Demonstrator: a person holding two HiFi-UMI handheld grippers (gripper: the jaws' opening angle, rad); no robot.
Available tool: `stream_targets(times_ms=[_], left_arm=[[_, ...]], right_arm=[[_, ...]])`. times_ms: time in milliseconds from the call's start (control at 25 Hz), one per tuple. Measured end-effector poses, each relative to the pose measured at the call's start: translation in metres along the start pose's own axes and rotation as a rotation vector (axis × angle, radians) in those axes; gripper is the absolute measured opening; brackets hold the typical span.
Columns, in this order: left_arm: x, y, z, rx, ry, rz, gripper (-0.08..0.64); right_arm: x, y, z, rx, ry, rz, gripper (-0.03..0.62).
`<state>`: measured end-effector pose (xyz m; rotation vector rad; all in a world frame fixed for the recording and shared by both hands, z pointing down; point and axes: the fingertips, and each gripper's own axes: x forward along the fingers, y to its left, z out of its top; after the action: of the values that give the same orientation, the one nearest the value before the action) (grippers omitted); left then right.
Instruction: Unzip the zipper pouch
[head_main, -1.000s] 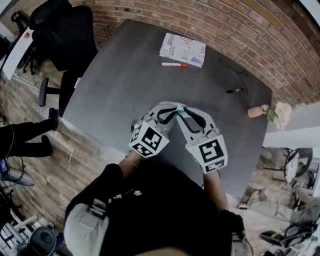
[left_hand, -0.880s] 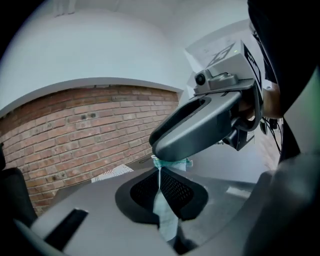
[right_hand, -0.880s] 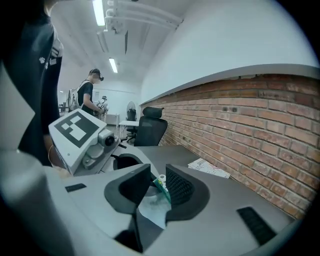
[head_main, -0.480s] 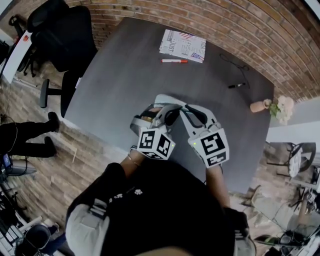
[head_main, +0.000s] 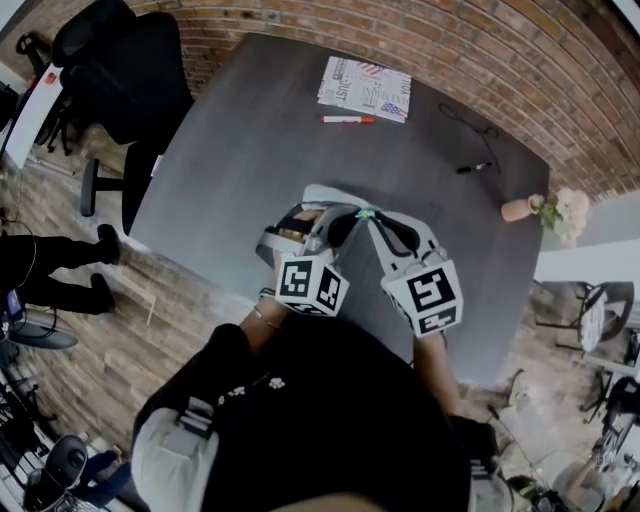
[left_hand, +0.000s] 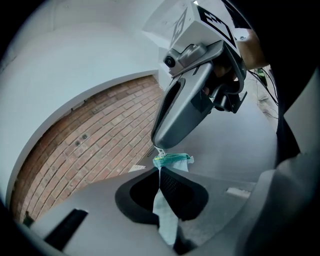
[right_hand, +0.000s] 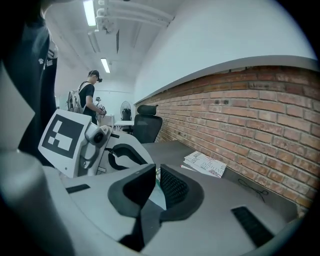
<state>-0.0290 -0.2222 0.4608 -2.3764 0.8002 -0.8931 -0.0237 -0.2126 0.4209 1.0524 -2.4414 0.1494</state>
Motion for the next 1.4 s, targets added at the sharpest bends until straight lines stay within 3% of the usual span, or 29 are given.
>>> stream_targets(times_ms=[200,560,800,1080,1400], left_arm=[[-0.002,0.0,-0.005,0.04,0.022,0.011,0.008],[-0.005,0.0,-0.004,0.112,0.033,0.019,0.008],[-0.006,-0.005,0.001,0.153,0.021,0.008,0.008],[-0.006,-0.006,0.002,0.086,-0.014,-0.011,0.008],[-0.004,-0.006,0.005,0.048,-0.032,-0.022,0.008]], right_arm=[[0.001,-0.01,-0.01,0.037,-0.027,-0.004,0.035],[0.002,-0.01,-0.013,0.235,-0.113,0.091,0.032],[0.005,-0.003,-0.017,0.211,-0.082,0.11,0.026],[0.004,-0.007,-0.018,0.244,-0.092,0.108,0.006],[0.003,-0.011,-0.018,0.207,-0.089,0.075,0.003]])
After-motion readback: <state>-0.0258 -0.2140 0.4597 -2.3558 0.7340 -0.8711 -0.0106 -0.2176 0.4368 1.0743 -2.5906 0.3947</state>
